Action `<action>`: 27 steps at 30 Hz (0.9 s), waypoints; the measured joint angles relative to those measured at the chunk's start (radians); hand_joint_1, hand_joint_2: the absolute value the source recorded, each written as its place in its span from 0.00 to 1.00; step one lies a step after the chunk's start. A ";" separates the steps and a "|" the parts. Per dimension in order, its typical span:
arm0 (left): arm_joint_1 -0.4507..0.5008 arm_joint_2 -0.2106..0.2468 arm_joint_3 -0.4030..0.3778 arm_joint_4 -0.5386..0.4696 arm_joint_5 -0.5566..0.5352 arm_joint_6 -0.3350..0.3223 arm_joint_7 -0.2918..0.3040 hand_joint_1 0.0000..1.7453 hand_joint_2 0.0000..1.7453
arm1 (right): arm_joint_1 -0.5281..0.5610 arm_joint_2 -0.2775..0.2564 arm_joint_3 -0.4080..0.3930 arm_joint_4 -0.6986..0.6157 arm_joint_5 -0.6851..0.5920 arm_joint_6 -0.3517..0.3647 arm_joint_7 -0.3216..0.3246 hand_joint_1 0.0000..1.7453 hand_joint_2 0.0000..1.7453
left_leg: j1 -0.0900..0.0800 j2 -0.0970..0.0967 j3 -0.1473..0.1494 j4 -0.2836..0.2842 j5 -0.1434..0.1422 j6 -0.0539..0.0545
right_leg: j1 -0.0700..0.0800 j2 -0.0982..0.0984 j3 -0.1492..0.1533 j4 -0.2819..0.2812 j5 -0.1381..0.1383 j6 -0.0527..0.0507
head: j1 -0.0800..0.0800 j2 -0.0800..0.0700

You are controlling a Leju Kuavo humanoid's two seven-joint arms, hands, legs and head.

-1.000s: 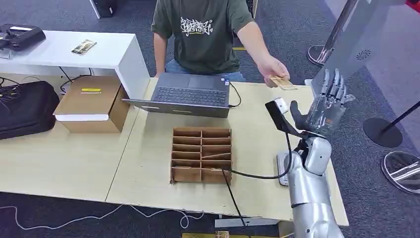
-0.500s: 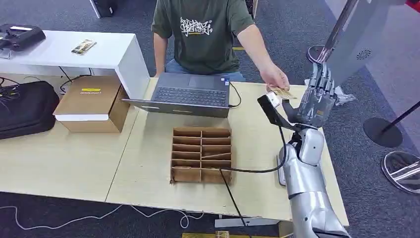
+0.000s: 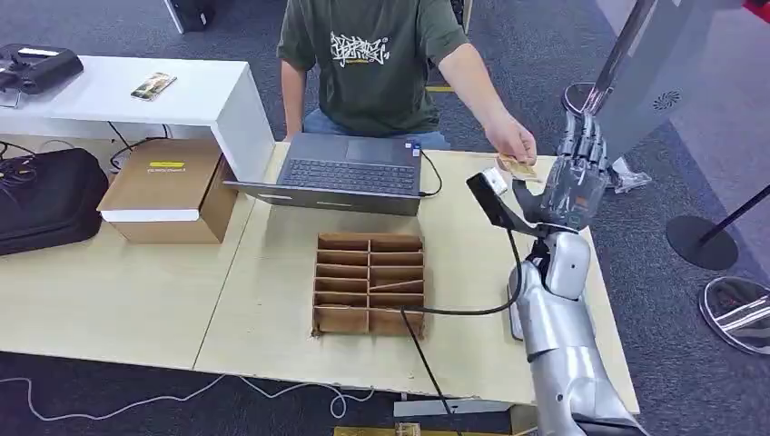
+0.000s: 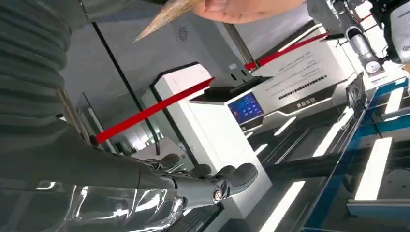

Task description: Pass the card to the sensor for recognition and then transmit it.

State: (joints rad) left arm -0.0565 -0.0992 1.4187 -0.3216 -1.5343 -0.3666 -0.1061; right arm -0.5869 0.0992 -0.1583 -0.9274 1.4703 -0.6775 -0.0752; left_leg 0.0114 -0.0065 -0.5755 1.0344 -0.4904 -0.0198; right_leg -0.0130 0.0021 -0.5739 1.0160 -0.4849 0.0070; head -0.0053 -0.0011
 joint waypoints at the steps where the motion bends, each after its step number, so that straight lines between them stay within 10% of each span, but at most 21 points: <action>1: 0.000 0.000 0.000 0.000 0.000 0.000 0.000 0.00 0.00 | -0.001 -0.001 0.002 0.002 -0.005 0.000 0.000 1.00 1.00 | 0.000 0.000 0.000 0.000 0.000 0.000 | 0.000 0.000 0.000 0.000 0.000 0.000 | 0.000 0.000; 27: 0.001 0.001 0.000 0.000 0.006 -0.001 0.001 0.00 0.00 | -0.018 -0.008 0.009 0.065 -0.008 0.000 0.002 1.00 1.00 | 0.000 0.000 0.000 0.000 0.000 0.000 | 0.000 0.000 0.000 0.000 0.000 0.000 | 0.000 0.000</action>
State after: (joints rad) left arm -0.0560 -0.0980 1.4187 -0.3216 -1.5286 -0.3677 -0.1053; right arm -0.6049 0.0908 -0.1495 -0.8621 1.4618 -0.6775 -0.0732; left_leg 0.0113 -0.0065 -0.5756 1.0344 -0.4904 -0.0198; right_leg -0.0130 0.0021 -0.5740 1.0160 -0.4849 0.0070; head -0.0053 -0.0011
